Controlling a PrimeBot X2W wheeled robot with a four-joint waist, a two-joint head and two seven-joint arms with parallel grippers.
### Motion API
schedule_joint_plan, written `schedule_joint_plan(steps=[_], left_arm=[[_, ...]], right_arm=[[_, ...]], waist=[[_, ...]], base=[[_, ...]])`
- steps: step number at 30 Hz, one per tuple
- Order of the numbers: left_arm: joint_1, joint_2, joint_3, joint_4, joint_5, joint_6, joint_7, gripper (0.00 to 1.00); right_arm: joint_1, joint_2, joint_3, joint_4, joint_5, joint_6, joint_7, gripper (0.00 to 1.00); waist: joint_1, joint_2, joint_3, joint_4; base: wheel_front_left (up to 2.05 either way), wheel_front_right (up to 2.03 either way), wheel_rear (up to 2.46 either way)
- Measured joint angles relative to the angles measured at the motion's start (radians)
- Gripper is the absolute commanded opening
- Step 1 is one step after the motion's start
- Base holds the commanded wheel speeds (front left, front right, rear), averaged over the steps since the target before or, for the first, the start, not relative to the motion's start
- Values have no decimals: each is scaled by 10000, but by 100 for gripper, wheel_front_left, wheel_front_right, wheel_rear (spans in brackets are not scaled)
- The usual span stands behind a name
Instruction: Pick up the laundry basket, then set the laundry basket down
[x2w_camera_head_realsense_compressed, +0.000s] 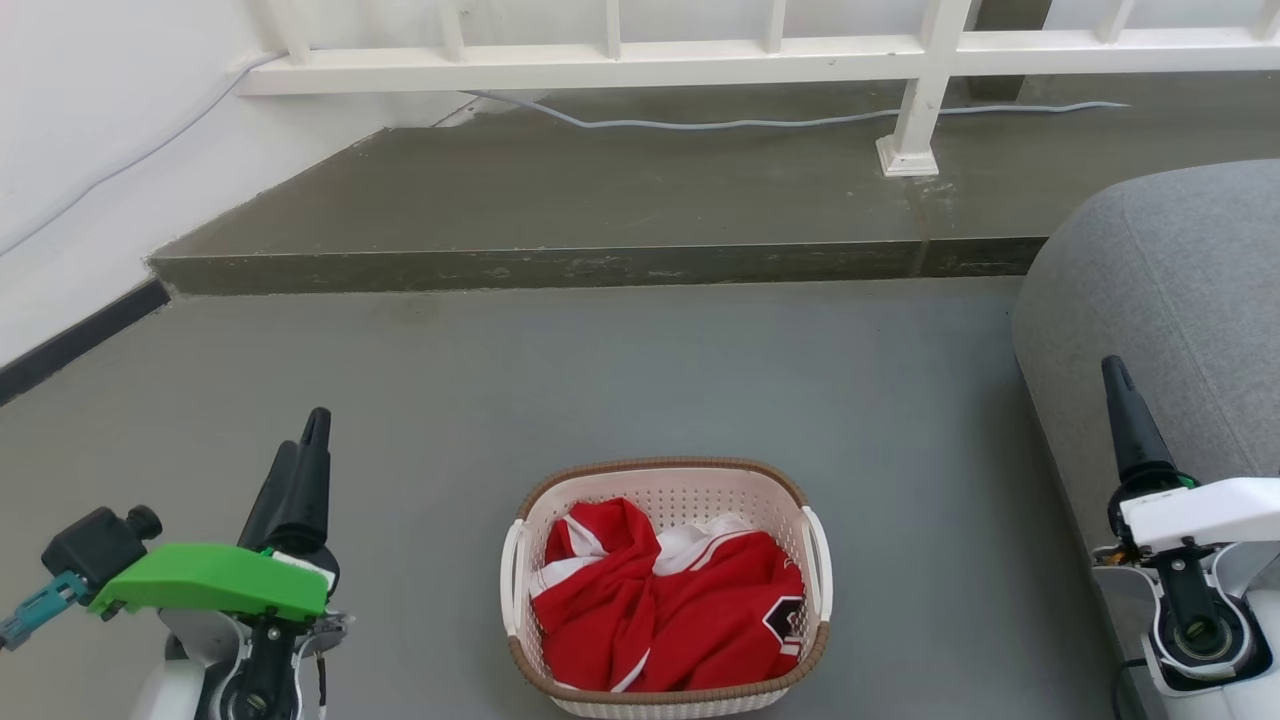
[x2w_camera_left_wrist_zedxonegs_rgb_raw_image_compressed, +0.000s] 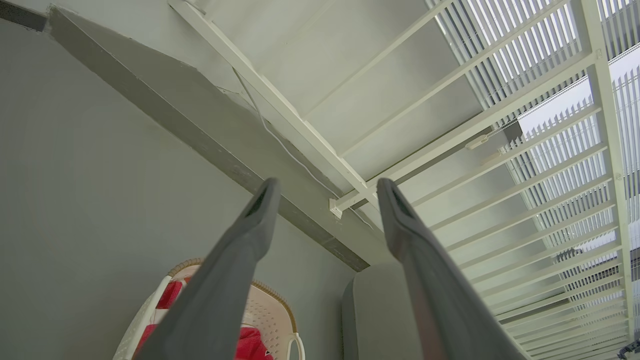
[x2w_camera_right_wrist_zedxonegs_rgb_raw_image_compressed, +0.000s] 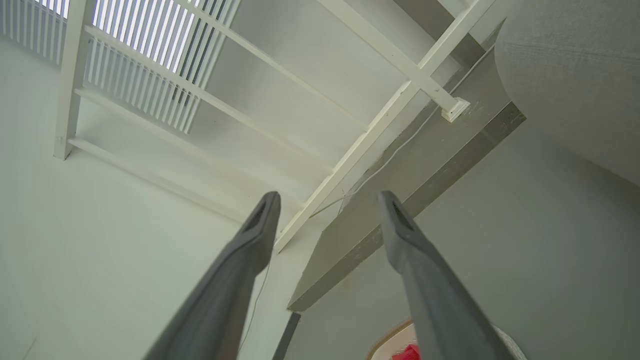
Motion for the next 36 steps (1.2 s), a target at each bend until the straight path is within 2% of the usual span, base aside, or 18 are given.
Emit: schedule_joint_plan(steps=[8, 23, 36], left_arm=[[-144, 244, -378, -203, 1559, 380, -242, 100], [-357, 328, -1279, -658, 4341, 1060, -696, 100], [-338, 324, -1659, -435, 5841, 1471, -1164, 100]], right_arm=[[-8, -219, 362, -196, -1392, -332, -203, 100], [-58, -477, 1191, -468, -4002, -784, -727, 100], [-43, -527, 1668, -253, -5703, -1126, -1158, 100]], waist=[[0, 0, 4, 8], [0, 0, 37, -9], [0, 0, 19, -47]], base=[[0, 0, 0], [0, 0, 0], [0, 0, 0]])
